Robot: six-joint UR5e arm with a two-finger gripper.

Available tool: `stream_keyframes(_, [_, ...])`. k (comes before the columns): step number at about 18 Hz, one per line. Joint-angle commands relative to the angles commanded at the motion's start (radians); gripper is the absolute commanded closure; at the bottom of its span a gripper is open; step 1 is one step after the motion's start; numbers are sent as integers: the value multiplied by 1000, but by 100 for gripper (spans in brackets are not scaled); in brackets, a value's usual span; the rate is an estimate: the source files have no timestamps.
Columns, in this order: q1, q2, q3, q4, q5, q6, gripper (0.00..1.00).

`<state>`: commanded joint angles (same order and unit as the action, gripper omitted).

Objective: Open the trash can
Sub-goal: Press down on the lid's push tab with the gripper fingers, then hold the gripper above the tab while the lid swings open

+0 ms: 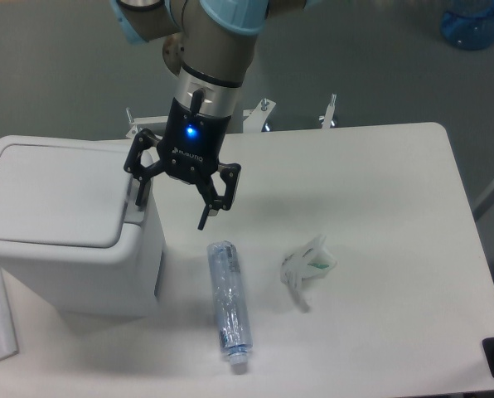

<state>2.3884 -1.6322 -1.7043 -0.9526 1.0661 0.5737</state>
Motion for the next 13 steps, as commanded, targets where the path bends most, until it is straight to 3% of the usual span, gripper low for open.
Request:
stream_keyframes(6, [0,-2,5,-2,-2,0,0])
stream_keyframes(13, [21,-11,58,-2,1,-5,0])
